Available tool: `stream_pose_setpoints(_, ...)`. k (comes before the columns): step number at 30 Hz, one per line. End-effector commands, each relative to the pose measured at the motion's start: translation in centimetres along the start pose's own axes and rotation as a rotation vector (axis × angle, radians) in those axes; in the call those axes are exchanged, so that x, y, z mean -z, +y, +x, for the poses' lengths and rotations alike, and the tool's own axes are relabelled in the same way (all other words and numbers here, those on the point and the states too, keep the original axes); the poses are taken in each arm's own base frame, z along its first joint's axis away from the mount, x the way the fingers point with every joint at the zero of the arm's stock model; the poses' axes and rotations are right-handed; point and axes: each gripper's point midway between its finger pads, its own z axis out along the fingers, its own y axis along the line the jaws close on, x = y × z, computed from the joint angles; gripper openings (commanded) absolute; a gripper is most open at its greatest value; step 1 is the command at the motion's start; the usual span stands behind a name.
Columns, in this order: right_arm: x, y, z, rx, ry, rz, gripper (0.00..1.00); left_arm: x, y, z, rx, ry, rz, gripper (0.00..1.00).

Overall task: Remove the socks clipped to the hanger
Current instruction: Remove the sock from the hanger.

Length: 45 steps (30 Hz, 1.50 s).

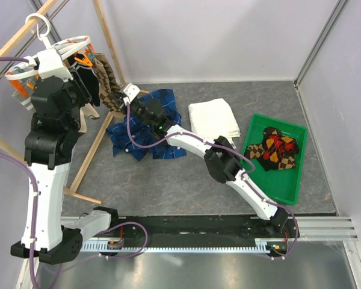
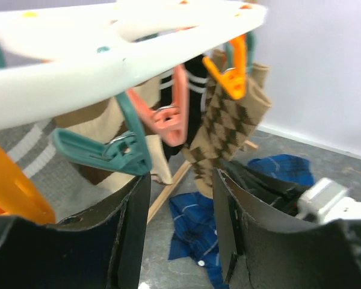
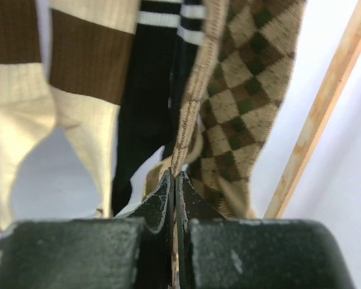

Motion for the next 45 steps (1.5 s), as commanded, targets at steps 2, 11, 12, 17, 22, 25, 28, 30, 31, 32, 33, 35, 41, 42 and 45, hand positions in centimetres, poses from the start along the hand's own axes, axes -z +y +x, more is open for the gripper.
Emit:
stream_pose_setpoints(2, 0.4, 2.0, -12.1, 0.029, -0.153, -0.037, 0.00, 3.9, -1.7, -4.6, 0.069, -0.128, 0.197, 0.53)
stream_pose_setpoints(11, 4.4, 5.2, -15.5, 0.115, -0.069, -0.026, 0.00, 7.2, -2.9, -7.4, 0.169, -0.191, 0.332, 0.54)
stream_pose_setpoints(12, 4.8, 4.8, -16.8, 0.118, -0.072, -0.001, 0.00, 7.1, -2.9, -7.3, 0.178, -0.187, 0.331, 0.54)
stream_pose_setpoints(17, 6.8, 6.6, -17.6, 0.118, -0.032, -0.009, 0.00, 6.3, -3.7, -7.1, 0.189, -0.148, 0.338, 0.54)
stream_pose_setpoints(22, 8.1, 8.6, -18.8, 0.143, -0.026, -0.041, 0.00, 4.8, -3.7, -7.0, 0.159, -0.125, 0.299, 0.54)
stream_pose_setpoints(25, 8.5, 9.9, -19.2, 0.156, -0.022, -0.059, 0.00, 3.6, -3.7, -6.8, 0.136, -0.109, 0.262, 0.54)
stream_pose_setpoints(28, 8.7, 11.0, -20.0, 0.175, -0.031, -0.071, 0.00, 2.5, -3.8, -6.8, 0.121, -0.093, 0.235, 0.54)
stream_pose_setpoints(30, 8.7, 10.8, -20.1, 0.185, -0.027, -0.054, 0.00, 2.1, -3.6, -6.9, 0.121, -0.089, 0.211, 0.54)
stream_pose_setpoints(31, 8.8, 11.1, -20.1, 0.186, -0.028, -0.056, 0.00, 1.6, -3.8, -6.7, 0.117, -0.080, 0.205, 0.54)
stream_pose_setpoints(32, 8.9, 11.2, -20.2, 0.185, -0.029, -0.058, 0.00, 1.3, -3.8, -6.7, 0.116, -0.078, 0.198, 0.54)
stream_pose_setpoints(33, 9.0, 11.3, -20.1, 0.187, -0.024, -0.059, 0.00, 1.1, -3.8, -6.8, 0.117, -0.080, 0.191, 0.54)
stream_pose_setpoints(35, 9.2, 11.6, -20.6, 0.184, -0.034, -0.064, 0.00, 0.2, -4.2, -6.3, 0.101, -0.062, 0.183, 0.54)
stream_pose_setpoints(41, 9.6, 12.7, -21.5, 0.182, -0.053, -0.086, 0.00, -1.0, -4.8, -5.8, 0.107, -0.044, 0.181, 0.54)
stream_pose_setpoints(42, 9.5, 12.6, -21.6, 0.184, -0.056, -0.085, 0.00, -1.1, -4.8, -5.8, 0.105, -0.044, 0.176, 0.54)
stream_pose_setpoints(45, 9.5, 12.5, -21.6, 0.190, -0.055, -0.082, 0.00, -1.3, -4.5, -5.8, 0.099, -0.044, 0.154, 0.55)
